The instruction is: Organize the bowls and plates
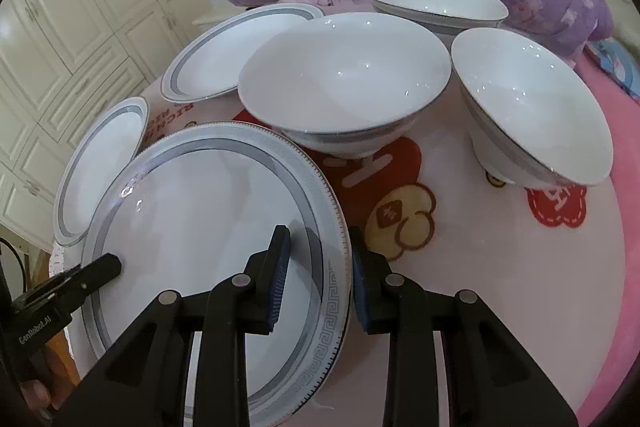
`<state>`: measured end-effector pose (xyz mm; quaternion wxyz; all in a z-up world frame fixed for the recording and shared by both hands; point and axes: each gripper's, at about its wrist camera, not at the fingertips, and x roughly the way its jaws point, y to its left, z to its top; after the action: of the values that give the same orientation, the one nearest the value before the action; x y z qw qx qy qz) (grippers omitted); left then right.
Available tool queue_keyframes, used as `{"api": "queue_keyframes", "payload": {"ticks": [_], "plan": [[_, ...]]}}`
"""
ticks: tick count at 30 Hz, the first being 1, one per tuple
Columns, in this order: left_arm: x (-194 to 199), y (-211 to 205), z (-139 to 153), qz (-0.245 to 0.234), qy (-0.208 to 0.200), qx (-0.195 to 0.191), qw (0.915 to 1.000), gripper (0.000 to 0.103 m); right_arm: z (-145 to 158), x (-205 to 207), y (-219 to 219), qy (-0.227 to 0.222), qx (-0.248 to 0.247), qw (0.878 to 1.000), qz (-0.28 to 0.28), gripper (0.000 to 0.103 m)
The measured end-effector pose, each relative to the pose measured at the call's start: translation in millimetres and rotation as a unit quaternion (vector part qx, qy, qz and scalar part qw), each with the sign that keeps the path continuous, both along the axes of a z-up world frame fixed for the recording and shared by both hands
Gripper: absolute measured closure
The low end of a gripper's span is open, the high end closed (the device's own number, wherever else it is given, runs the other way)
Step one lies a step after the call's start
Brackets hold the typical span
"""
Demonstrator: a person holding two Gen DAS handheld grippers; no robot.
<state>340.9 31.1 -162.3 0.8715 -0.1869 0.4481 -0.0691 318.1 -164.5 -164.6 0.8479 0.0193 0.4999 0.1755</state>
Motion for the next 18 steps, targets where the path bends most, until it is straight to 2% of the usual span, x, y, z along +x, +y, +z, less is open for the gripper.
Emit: {"api": "queue_keyframes", "payload": {"ticks": [4, 12, 18], "plan": [[-9.3, -0.1, 6.1, 0.005, -0.009, 0.010, 0.9999, 0.089, 1.1, -12.2, 1.2, -0.003, 0.005, 1.000, -0.002, 0.075], [-38.5, 5.2, 3.8, -0.007, -0.013, 0.008, 0.9999, 0.089, 0.8, -44.5, -2.3, -0.003, 0.017, 1.000, -0.010, 0.077], [-63.5, 21.3, 10.9, 0.002, -0.015, 0.005, 0.9999, 0.089, 4.8, -67.4, 6.9, -0.006, 0.024, 1.000, -0.001, 0.077]]}}
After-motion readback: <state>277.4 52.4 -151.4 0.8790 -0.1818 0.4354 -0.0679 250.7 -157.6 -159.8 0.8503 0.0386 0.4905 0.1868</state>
